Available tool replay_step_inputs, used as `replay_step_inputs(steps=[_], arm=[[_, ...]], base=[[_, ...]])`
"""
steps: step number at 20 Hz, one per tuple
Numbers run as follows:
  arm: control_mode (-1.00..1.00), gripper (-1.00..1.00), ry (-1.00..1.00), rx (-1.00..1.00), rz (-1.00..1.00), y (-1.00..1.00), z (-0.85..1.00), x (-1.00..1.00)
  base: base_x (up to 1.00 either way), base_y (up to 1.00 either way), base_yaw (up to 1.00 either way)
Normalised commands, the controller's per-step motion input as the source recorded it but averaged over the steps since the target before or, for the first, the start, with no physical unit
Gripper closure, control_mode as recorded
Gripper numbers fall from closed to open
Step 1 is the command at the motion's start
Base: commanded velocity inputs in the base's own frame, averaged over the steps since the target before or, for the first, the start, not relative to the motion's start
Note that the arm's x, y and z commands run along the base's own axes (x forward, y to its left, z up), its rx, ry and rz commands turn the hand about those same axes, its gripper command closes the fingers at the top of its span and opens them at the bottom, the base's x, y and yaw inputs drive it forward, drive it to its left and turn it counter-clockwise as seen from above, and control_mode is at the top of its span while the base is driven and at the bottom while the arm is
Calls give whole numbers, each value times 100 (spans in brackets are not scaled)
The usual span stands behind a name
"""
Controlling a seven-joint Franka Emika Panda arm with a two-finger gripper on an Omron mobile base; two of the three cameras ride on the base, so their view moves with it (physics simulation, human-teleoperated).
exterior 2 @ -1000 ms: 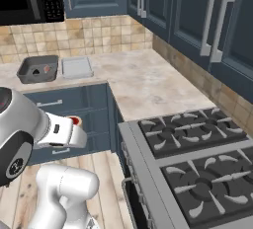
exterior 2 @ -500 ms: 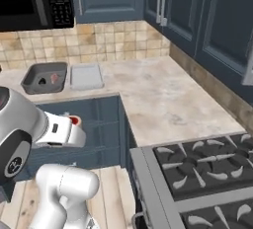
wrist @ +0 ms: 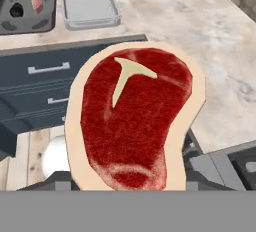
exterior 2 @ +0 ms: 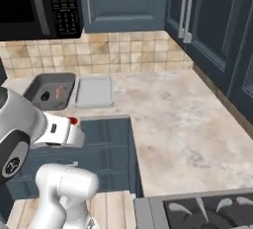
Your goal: Place one eggplant and one steak in each tupperware on the nearby counter, to pack two identical lunches.
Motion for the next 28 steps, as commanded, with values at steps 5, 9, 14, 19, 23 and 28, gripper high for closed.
replay_step_inputs(steps=[5, 9, 14, 19, 23, 28], arm=[[100, 100, 0, 0, 0, 0, 0, 0], [100, 100, 0, 0, 0, 0, 0, 0], [100, 100, 0, 0, 0, 0, 0, 0], [100, 100, 0, 0, 0, 0, 0, 0], [-100, 100, 0, 0, 0, 0, -9, 0], [-100, 100, -3, 0, 0, 0, -58, 0]], base=[[97, -14, 27], [100, -9, 26], [83, -8, 25], [28, -1, 16], [0, -4, 1], [0, 0, 0]])
